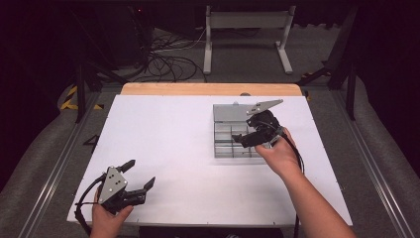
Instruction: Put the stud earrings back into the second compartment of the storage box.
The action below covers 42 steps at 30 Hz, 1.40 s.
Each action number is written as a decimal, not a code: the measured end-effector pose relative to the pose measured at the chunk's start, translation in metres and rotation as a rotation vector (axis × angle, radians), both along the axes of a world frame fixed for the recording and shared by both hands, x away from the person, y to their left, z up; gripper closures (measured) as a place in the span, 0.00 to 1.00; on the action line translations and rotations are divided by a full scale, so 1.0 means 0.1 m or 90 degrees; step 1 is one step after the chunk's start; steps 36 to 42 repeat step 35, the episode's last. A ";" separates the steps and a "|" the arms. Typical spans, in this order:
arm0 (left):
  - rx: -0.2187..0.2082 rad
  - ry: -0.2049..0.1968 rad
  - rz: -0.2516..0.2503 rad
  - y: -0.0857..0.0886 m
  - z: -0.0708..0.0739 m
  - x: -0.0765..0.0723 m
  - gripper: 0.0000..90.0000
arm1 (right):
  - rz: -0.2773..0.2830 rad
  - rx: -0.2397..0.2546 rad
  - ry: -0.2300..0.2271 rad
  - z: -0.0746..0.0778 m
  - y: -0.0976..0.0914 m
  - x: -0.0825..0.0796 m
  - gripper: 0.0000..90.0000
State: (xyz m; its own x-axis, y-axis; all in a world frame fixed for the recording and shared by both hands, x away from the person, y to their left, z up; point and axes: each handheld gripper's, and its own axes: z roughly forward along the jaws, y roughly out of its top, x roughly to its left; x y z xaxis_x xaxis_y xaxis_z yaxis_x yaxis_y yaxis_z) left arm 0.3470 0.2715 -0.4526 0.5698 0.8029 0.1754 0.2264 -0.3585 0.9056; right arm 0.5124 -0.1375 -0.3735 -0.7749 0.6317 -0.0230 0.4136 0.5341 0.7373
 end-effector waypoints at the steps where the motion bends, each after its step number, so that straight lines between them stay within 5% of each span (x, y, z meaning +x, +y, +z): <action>1: -0.001 0.001 0.000 0.00 0.00 0.00 0.20 | 0.002 0.002 -0.006 0.01 -0.01 -0.04 0.20; 12: -0.003 0.003 0.004 0.01 0.00 -0.01 0.20 | 0.045 0.059 -0.059 0.00 -0.18 -0.47 0.02; 23: -0.016 0.003 0.008 0.06 -0.01 -0.10 0.19 | 0.059 0.111 -0.102 -0.38 -0.56 -0.86 0.00; 32: -0.005 -0.002 0.005 0.05 0.00 -0.13 0.19 | 0.042 0.134 -0.090 -0.89 -0.93 -1.09 0.00; 42: -0.002 -0.003 0.002 0.04 -0.01 -0.12 0.19 | 0.032 0.143 -0.090 -0.91 -0.98 -1.11 0.00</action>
